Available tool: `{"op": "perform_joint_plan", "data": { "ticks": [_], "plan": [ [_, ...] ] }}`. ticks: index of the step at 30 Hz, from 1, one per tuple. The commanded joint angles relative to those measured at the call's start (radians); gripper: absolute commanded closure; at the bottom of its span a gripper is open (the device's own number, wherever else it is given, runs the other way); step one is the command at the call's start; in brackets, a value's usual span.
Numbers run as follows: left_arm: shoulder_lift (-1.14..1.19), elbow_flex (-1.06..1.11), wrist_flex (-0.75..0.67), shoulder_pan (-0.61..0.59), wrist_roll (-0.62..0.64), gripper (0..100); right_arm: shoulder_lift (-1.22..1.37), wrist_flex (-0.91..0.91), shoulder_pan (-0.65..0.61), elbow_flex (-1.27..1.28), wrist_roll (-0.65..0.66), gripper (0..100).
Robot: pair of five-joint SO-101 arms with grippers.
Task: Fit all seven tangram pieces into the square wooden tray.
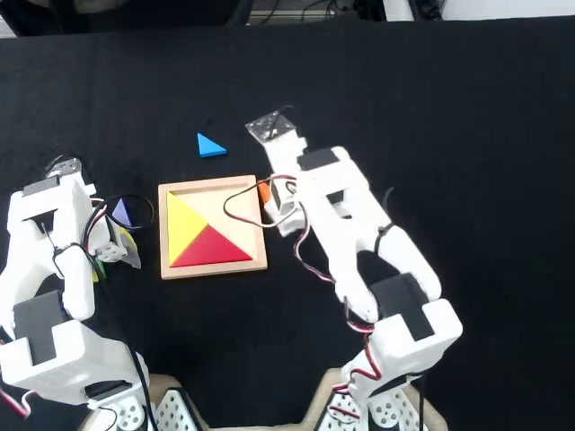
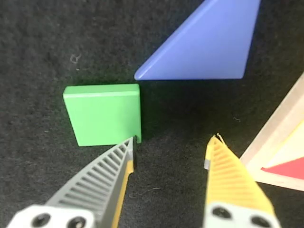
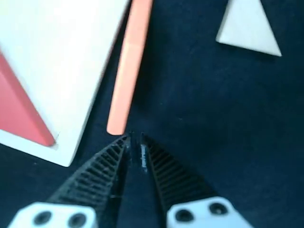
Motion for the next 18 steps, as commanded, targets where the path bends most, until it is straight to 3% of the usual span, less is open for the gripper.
{"op": "perform_joint_plan", "data": {
  "ticks": [1, 8, 18],
  "plan": [
    [-0.005, 0.001, -0.009, -0.005, 0.006, 76, -0.058, -0.032, 0.014, 0.007, 0.017, 98.8],
    [-0.005, 0.001, -0.011, -0.005, 0.006, 76, -0.076, -0.026, 0.002, -0.028, 0.018, 98.8],
    [-0.005, 0.016, -0.051, -0.005, 0.009, 76, -0.282, -0.097, -0.135, -0.030, 0.049, 98.8]
  ]
}}
